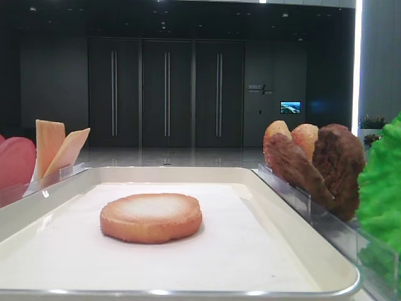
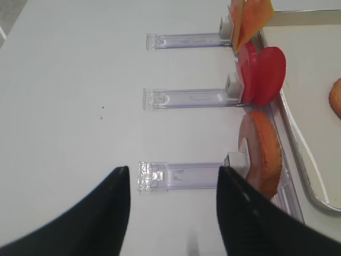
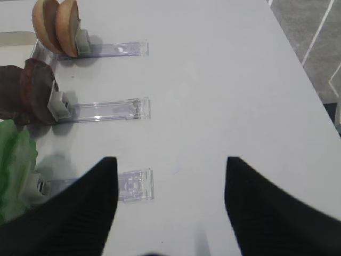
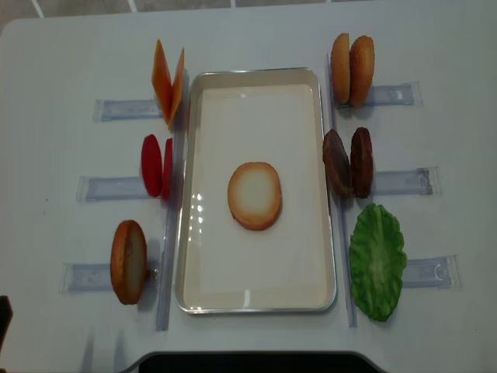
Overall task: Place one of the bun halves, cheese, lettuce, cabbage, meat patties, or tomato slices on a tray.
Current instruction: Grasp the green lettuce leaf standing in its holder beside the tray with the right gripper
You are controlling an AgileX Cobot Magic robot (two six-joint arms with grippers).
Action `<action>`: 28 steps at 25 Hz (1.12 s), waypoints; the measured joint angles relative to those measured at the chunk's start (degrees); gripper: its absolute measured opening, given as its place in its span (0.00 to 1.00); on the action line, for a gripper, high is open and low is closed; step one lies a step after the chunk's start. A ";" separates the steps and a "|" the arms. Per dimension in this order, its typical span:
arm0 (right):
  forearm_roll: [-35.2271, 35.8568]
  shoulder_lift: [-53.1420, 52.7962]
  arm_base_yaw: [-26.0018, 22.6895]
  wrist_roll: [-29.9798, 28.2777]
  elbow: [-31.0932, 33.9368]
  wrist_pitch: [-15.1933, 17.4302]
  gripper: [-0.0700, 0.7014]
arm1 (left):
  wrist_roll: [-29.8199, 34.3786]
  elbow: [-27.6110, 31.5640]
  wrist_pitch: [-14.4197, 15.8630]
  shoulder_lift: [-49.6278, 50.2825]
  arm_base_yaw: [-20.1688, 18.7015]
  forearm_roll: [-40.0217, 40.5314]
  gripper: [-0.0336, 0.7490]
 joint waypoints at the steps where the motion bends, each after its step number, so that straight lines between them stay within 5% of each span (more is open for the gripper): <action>1: 0.00 0.00 0.00 0.00 0.00 0.00 0.63 | 0.00 0.00 0.00 0.00 0.00 0.00 0.56; 28: -0.14 0.72 0.00 2.38 0.00 -0.06 0.63 | 0.00 0.00 0.00 0.00 0.00 0.00 0.56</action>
